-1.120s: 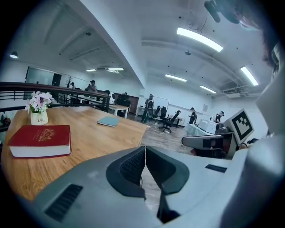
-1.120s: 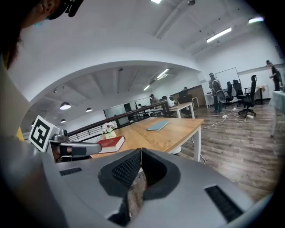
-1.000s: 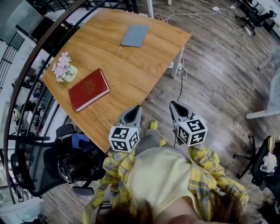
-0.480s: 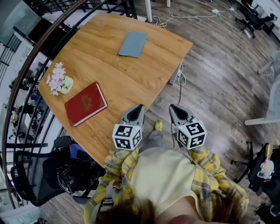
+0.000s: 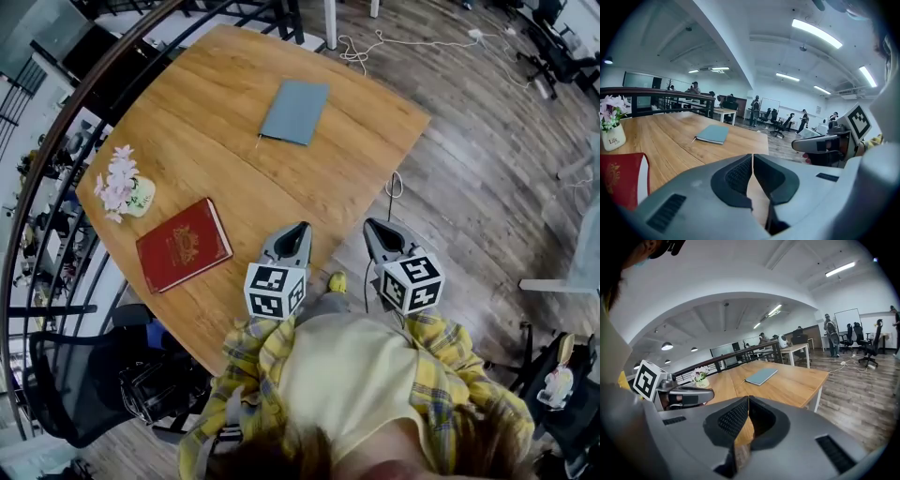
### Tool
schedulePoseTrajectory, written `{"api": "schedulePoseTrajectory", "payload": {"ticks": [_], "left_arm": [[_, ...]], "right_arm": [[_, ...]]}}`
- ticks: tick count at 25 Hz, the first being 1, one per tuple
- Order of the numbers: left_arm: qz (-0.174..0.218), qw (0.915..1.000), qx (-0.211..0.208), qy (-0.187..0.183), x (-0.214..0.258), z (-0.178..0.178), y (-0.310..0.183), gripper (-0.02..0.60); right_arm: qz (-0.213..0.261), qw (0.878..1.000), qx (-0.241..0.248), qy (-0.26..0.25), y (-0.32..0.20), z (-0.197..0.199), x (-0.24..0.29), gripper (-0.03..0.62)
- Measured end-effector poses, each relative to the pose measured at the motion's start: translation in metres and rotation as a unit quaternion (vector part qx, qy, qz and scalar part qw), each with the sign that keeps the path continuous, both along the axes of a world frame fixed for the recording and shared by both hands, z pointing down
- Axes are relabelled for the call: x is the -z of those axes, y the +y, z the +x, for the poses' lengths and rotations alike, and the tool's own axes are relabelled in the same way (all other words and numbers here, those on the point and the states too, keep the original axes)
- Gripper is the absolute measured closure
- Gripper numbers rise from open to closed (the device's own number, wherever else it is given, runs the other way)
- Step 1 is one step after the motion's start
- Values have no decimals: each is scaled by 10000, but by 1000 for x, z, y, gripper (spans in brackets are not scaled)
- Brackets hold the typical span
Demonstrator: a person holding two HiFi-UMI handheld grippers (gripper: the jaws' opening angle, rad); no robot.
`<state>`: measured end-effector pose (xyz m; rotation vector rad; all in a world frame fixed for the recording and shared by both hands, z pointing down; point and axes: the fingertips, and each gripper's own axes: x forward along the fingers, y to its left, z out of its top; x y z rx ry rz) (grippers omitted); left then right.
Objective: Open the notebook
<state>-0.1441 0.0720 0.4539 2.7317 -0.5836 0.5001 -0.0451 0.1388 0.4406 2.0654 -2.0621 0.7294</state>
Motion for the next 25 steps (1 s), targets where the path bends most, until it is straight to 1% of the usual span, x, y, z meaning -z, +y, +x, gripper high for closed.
{"api": "schedulePoseTrajectory", "payload": {"ticks": [4,9,15,20,22,25], "left_arm": [[-18,9999,-62,-87,-6,8,-20,569],[134,9996,-147,-193,-9,20,-43,569],[124,9993,-61,-339,-18,29,-62,568],[127,9986,252,-447,-25,37,-83,561],[141,9979,426,-474,-27,44,-96,548],[134,9964,647,-528,-31,64,-115,515]], "right_arm": [[-41,10000,72,22,-25,7,-1,530],[-90,9999,66,124,-53,24,0,530],[-162,9993,286,196,-82,37,3,530],[-161,9982,560,142,-118,54,-3,530],[-156,9972,719,117,-134,64,-6,530],[-191,9948,998,103,-158,81,-11,530]]}}
